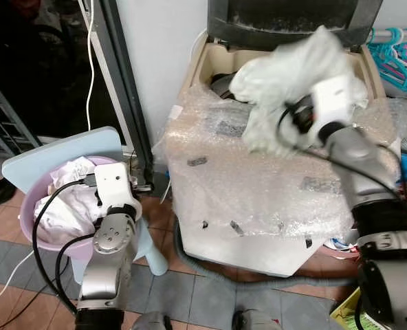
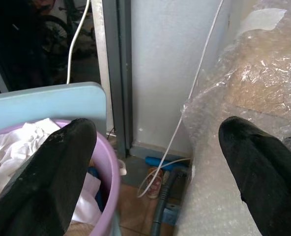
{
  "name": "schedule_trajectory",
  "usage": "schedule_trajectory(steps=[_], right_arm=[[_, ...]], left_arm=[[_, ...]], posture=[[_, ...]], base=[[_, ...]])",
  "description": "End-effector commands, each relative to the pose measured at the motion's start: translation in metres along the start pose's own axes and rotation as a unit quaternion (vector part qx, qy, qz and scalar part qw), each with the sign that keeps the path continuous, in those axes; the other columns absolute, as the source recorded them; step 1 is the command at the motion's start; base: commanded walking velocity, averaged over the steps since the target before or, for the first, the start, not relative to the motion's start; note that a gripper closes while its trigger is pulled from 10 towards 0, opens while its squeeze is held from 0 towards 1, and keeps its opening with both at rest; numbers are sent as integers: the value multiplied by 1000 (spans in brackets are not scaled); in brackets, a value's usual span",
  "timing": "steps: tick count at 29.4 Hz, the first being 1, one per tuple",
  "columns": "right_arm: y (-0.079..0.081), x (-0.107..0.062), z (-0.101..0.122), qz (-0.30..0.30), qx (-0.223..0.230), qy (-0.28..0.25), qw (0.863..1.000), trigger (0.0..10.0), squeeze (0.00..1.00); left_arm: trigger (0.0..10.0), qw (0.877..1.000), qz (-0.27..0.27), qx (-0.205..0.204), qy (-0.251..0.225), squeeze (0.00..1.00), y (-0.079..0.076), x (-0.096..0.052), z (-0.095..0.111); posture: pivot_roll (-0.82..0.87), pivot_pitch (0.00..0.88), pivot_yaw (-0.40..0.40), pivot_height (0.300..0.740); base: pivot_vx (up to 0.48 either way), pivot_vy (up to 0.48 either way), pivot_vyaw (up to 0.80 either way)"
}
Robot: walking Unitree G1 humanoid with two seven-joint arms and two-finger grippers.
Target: Clothes washing
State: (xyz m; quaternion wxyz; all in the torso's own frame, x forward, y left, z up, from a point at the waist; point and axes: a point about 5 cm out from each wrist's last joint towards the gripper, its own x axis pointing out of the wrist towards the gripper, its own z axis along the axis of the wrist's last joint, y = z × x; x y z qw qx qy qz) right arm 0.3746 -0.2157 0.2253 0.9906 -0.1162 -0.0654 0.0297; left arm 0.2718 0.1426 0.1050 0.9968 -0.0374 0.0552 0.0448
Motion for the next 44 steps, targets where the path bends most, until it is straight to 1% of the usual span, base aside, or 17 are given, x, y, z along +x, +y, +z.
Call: schedule_trajectory(steps=[1,5,6,10,11,13,16,17,19,22,23,24,25,26,32,35,44], right_arm=[[-1,2,14,-7,11,-32,999,10000,992],[-7,3,26,-32,19,-65,997,10000,910],[-5,2,32,-36,23,-85,995,10000,573],[-3,2,33,-34,23,-89,995,10000,573],[1,-1,33,-24,25,-96,995,10000,43],[5,-4,32,-18,26,-102,994,10000,0],[50,-36,25,146,34,-122,981,10000,0],[50,-36,25,146,34,-122,981,10000,0],[65,-47,4,236,37,-65,969,10000,0],[71,-55,-11,281,17,-25,959,10000,0],[71,-58,-26,290,-8,15,957,8706,0],[71,-59,-33,293,-26,34,955,8706,0],[69,-59,-39,287,-42,48,956,1843,0],[67,-60,-43,277,-51,59,958,0,0],[63,-55,-44,237,-58,76,967,0,0],[51,-42,-38,187,-35,68,979,0,0],[33,-25,-30,140,5,52,989,0,0]], left_arm=[[10000,1000,-3,3,0,0,-2,0,1],[10000,1000,5,3,3,0,-1,1,1],[10000,1000,21,4,7,0,0,2,0],[10000,1000,27,4,8,0,1,2,0],[10000,1000,30,3,8,0,1,2,0],[10000,999,32,2,8,0,2,2,0],[10000,999,32,2,4,0,4,1,1],[10000,999,32,2,4,0,4,1,1],[10000,1000,23,2,4,0,1,1,1],[10000,1000,17,1,1,0,-1,2,2],[10000,1000,14,1,-2,0,-2,3,3],[10000,1000,13,0,-2,0,-2,4,4],[10000,1000,13,0,-3,0,-2,4,4],[10000,1000,12,0,-3,0,-3,4,4],[10000,1000,11,1,1,0,-3,3,3],[10000,1000,15,2,0,0,-1,4,3],[10000,1000,8,-7,1,0,-3,5,5]], posture=[[-49,52,52,740],[-49,52,52,740],[-55,53,54,740],[-53,52,52,740],[-52,51,51,740],[-50,51,50,740],[-47,43,48,740],[-47,43,48,740],[-52,39,50,740],[-54,36,51,740],[-55,36,51,740],[-55,35,51,740],[-55,34,51,740],[-55,34,51,740],[-48,40,52,740],[-46,38,51,740],[-41,32,53,740]], base=[[0,0,0],[0,0,0],[0,0,0],[0,0,0],[0,0,0],[0,0,0],[0,0,0],[0,0,0],[0,0,0],[0,0,0],[0,0,0],[0,0,0],[0,0,0],[0,0,0],[0,0,0],[0,0,0],[0,0,0]])
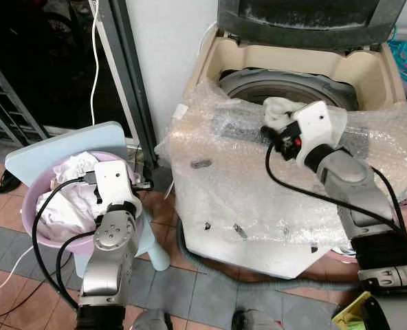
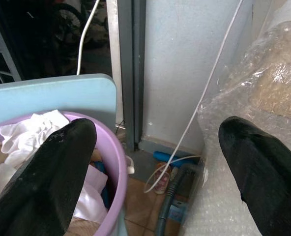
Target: Clothes washing
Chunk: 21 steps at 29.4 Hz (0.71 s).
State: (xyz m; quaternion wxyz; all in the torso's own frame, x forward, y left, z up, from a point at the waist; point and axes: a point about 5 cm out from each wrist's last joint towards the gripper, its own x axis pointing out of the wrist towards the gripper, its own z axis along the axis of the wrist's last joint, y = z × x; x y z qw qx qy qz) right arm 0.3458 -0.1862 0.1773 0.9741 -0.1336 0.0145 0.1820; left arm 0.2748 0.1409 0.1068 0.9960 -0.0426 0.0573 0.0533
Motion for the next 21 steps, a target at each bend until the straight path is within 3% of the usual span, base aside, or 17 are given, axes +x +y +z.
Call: schedule_trajectory(steps=[1,4,5,7,8,11,12,13,18,21], right_arm=[[-13,6,8,-29,16,-13,999,0,0],[-25,16,23,-58,13,-35,998,0,0],[-37,22,46,-95,-12,-78,992,0,0],[-42,24,58,-113,-22,-99,988,0,0],[-48,27,76,-133,-27,-133,982,0,0],[-48,30,97,-132,-39,-174,975,0,0],[-44,33,101,-119,-42,-181,975,1098,0],[-39,36,102,-105,-40,-177,978,10000,0],[-8,44,86,-23,-30,-156,987,10000,0],[10,37,72,17,-27,-157,987,10000,0]], left_arm=[[10000,1000,0,2,-6,0,-1,4,6],[10000,1000,5,13,-19,0,2,8,15],[10000,999,12,16,-30,0,3,11,24],[10000,999,14,17,-36,0,3,12,28],[10000,999,19,21,-42,0,6,12,31],[10000,999,25,19,-40,0,9,10,28],[10000,999,27,19,-37,0,11,9,24],[10000,999,28,20,-35,0,12,9,23],[10000,999,31,17,-31,0,17,6,18],[10000,999,26,13,-20,0,19,3,11]], posture=[[-37,40,56,740],[-31,63,67,740],[-18,80,62,740],[-12,78,62,740],[-2,74,63,740],[-6,70,66,740],[-7,54,64,740],[-6,48,66,740],[-10,12,86,740],[-18,0,99,740]], base=[[0,0,0],[0,0,0],[0,0,0],[0,0,0],[0,0,0],[0,0,0],[0,0,0],[0,0,0],[0,0,0],[0,0,0]])
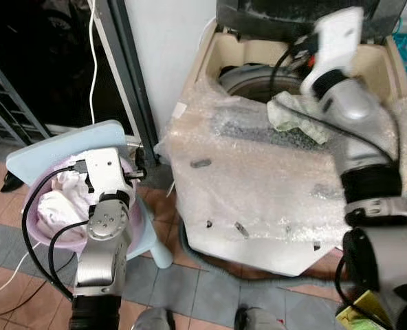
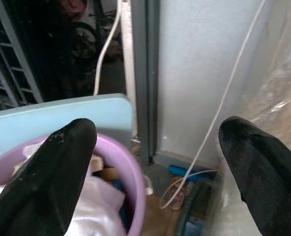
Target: Clothes washing
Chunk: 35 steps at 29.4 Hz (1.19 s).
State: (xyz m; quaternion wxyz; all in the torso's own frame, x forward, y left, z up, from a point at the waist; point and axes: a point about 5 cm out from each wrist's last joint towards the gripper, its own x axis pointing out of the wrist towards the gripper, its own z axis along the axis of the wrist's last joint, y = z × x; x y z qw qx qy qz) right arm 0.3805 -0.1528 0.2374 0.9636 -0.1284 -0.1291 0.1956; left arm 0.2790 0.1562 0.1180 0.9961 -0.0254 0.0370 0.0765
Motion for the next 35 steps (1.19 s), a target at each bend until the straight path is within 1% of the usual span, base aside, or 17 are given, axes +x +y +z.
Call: schedule_trajectory(steps=[1,2,4,5,11,14,15,17,20,24,26,29,30,31,32,34,35], right_arm=[[11,-4,4,28,1,-17,999,10000,0],[14,-16,-1,26,10,-15,1000,10000,0],[16,-27,-8,18,17,-9,1000,10000,0],[15,-40,-16,-10,26,2,1000,10000,0],[7,-74,-34,-135,43,21,990,10000,0],[2,-95,-45,-206,41,51,976,10000,0],[5,-108,-58,-243,48,97,964,10000,0],[10,-113,-64,-252,49,120,959,10000,0],[21,-114,-72,-238,42,153,958,10000,0],[27,-97,-71,-219,56,151,962,10000,0],[28,-88,-71,-217,65,151,962,10000,0],[26,-68,-66,-212,74,130,966,10000,0],[22,-55,-61,-211,87,119,966,10000,0],[22,-55,-61,-211,87,119,966,10000,0],[21,-39,-54,-198,110,105,968,10000,0],[20,-25,-44,-183,110,86,973,10000,0],[20,-25,-44,-183,110,86,973,10000,0]], left_arm=[[10000,1000,1,-1,5,0,6,-2,-5],[10000,1000,-12,-2,5,0,3,-3,-7],[10000,1000,-20,-1,5,0,1,-4,-8],[10000,1000,-26,-1,4,0,-1,-6,-9],[10000,1000,-28,3,-2,0,2,-10,-13],[10000,999,-32,1,-5,0,3,-9,-12],[10000,999,-38,-1,-5,0,1,-7,-11],[10000,999,-45,0,-4,0,-2,-5,-12],[10000,998,-59,6,-4,0,-8,-2,-12],[10000,998,-64,8,-15,0,-11,-1,-5],[10000,998,-63,14,-13,0,-9,-2,-9],[10000,998,-57,13,-3,0,-8,-3,-14],[10000,998,-63,13,-8,0,-12,-4,-10],[10000,998,-63,13,-8,0,-12,-4,-10],[10000,998,-66,13,-12,0,-14,-4,-8],[10000,998,-62,11,-14,0,-15,-4,-7],[10000,998,-62,11,-14,0,-15,-4,-7]], posture=[[-19,0,99,740],[-21,0,95,740],[-24,0,91,740],[-26,0,88,740],[-27,0,81,740],[-38,0,90,740],[-59,0,104,740],[-65,0,105,740],[-66,0,101,740],[-72,0,106,740],[-73,0,111,740],[-65,0,102,740],[-57,0,96,740],[-57,0,96,740],[-54,0,93,740],[-50,0,88,740],[-50,0,88,740]], base=[[0,0,0],[0,0,0],[0,0,0],[0,0,0],[0,0,0],[0,0,0],[0,0,0],[0,0,0],[0,0,0],[0,0,0],[0,0,0],[0,0,0],[0,0,0],[0,0,0],[0,0,0],[0,0,0],[0,0,0]])
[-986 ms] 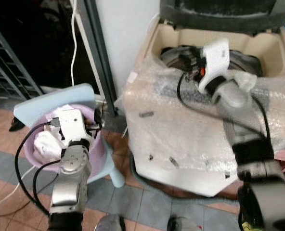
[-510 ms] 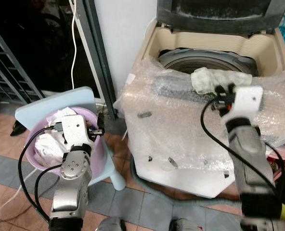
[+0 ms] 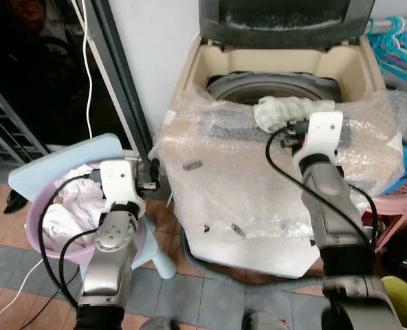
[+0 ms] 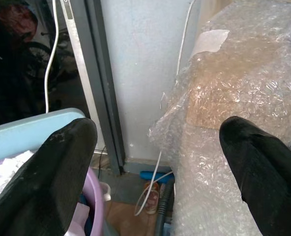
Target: Clothes washing
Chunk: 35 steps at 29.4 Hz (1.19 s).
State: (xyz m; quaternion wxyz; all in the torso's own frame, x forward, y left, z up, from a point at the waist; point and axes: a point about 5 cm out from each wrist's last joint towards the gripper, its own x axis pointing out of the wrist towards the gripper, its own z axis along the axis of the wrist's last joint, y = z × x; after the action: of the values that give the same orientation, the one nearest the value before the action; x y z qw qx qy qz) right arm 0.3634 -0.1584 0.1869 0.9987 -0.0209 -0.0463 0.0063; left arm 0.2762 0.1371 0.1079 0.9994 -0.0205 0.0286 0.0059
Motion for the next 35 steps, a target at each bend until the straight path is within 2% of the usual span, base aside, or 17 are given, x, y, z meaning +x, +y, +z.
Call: schedule_trajectory(steps=[1,2,5,10,12,13,15,16,18,20,22,24,25,27,31,32,35], right_arm=[[9,8,8,19,14,-15,1000,10000,0],[11,12,18,24,21,-32,999,10000,0],[12,15,31,26,37,-56,997,10000,0],[10,4,35,28,48,-71,996,10000,0],[2,-13,26,15,28,-64,997,10000,0],[-6,-24,23,11,39,-61,997,10000,0],[-19,-36,22,-19,29,-67,997,10000,0],[-27,-47,22,-30,19,-74,997,10000,0],[-32,-69,16,-9,0,-78,997,10000,0],[-28,-88,2,39,-6,-57,998,10000,0],[-30,-97,-4,41,11,-42,998,10000,0],[-30,-110,-20,57,-5,-1,998,10000,0],[-30,-112,-22,60,-14,6,998,10000,0],[-27,-113,-28,65,2,24,998,10000,0],[-16,-91,-25,74,-4,16,997,10000,0],[-16,-91,-25,74,-4,16,997,10000,0],[-8,-71,-15,82,10,-3,997,10000,0]], left_arm=[[10000,1000,12,3,-8,0,4,0,5],[10000,1000,14,2,-9,0,4,0,6],[10000,1000,19,3,-13,0,5,1,7],[10000,999,35,-4,-14,0,8,2,6],[10000,999,38,-5,-7,0,7,2,0],[10000,999,45,-8,-2,0,7,2,-2],[10000,999,48,-17,-2,0,6,2,-1],[10000,999,44,-17,-5,0,5,1,1],[10000,1000,26,-13,-8,0,4,0,2],[10000,1000,14,-5,-1,0,4,0,-2],[10000,1000,12,-2,-1,0,4,0,-3],[10000,1000,12,-3,-2,0,4,2,-2],[10000,1000,12,-3,-2,0,3,2,-2],[10000,1000,6,-5,-5,0,1,5,-1],[10000,1000,1,-6,-6,0,-3,8,1],[10000,1000,1,-6,-6,0,-3,8,1],[10000,1000,3,-6,-6,0,-3,9,0]], posture=[[-48,0,81,740],[-47,0,73,740],[-49,0,68,740],[-67,0,72,740],[-83,0,77,740],[-80,0,80,740],[-76,0,87,740],[-87,0,89,740],[-106,0,95,740],[-111,0,99,740],[-112,0,101,740],[-132,0,111,740],[-134,0,112,740],[-137,0,114,740],[-133,0,115,740],[-133,0,115,740],[-122,0,108,740]], base=[[0,0,0],[0,0,0],[0,0,0],[0,0,0],[0,0,0],[0,0,0],[0,0,0],[0,0,0],[0,0,0],[0,0,0],[0,0,0],[0,0,0],[0,0,0],[0,0,0],[0,0,0],[0,0,0],[0,0,0]])
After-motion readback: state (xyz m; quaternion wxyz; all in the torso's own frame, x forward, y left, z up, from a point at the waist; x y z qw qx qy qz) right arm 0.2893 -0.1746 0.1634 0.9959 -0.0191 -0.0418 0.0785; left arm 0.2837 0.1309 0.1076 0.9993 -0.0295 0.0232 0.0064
